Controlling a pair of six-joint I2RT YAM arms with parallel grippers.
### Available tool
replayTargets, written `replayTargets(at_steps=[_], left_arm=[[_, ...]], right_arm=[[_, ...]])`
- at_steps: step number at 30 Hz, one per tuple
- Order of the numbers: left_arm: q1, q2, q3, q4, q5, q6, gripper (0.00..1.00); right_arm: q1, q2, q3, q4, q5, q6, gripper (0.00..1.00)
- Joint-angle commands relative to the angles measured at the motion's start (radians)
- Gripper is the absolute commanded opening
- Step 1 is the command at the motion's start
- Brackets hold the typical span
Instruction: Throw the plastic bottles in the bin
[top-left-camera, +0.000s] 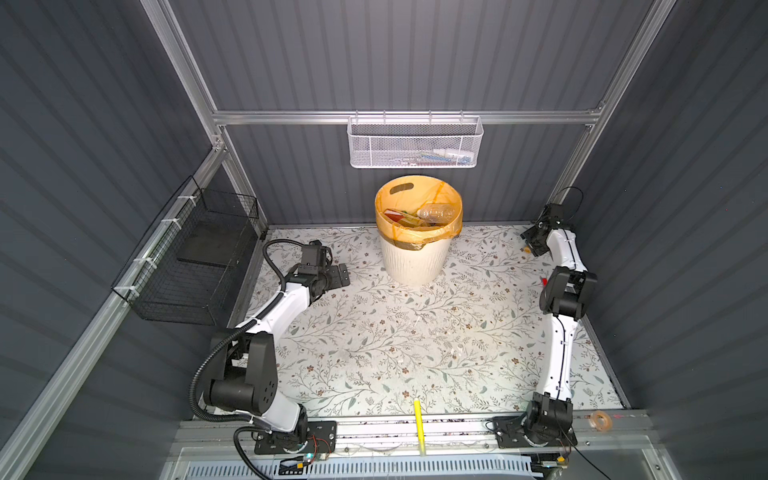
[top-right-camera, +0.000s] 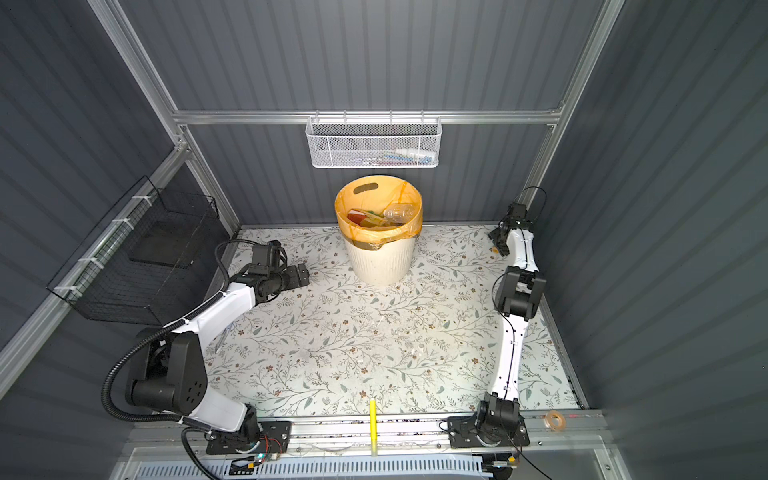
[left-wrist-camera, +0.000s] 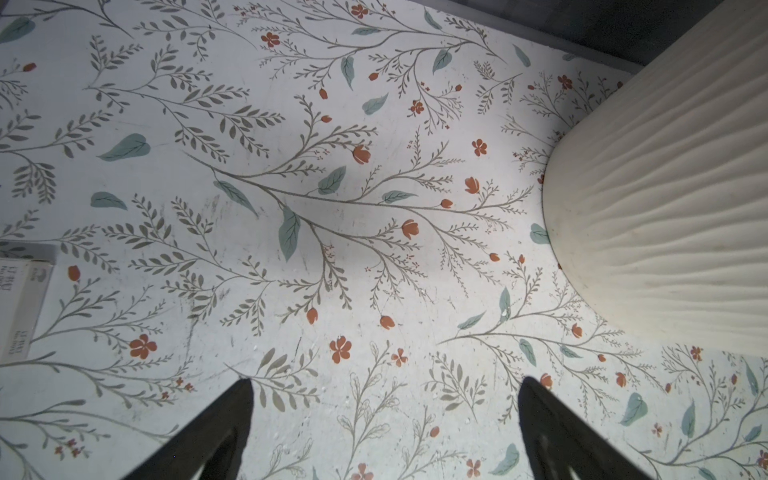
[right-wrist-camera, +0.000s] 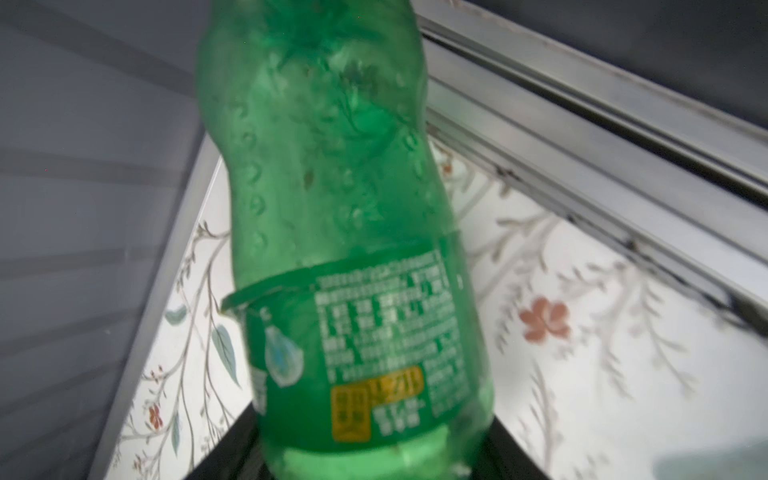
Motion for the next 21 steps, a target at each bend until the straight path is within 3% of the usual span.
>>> replayTargets(at_steps=[1, 9, 17, 21], left_arm=[[0.005, -0.020, -0.027, 0.020, 0.027, -0.011, 0.99], [0.006, -0.058, -0.061, 0.036, 0.048, -0.017, 0.98], [0.006, -0.117, -0.112, 0.036, 0.094, -0.010, 0.98], [0.004, -0.159, -0.143, 0.031, 0.123, -0.005, 0.98]], right_arm=[[0.001, -0.111, -0.108, 0.000, -0.011, -0.043, 0.53], [0.033, -0.421, -0.548, 0.096, -0.099, -0.130, 0.49], [0.192, -0.835, -1.232, 0.276, -0.121, -0.088, 0.53], [0.303, -0.989, -1.462, 0.295, -0.117, -0.057, 0.54]])
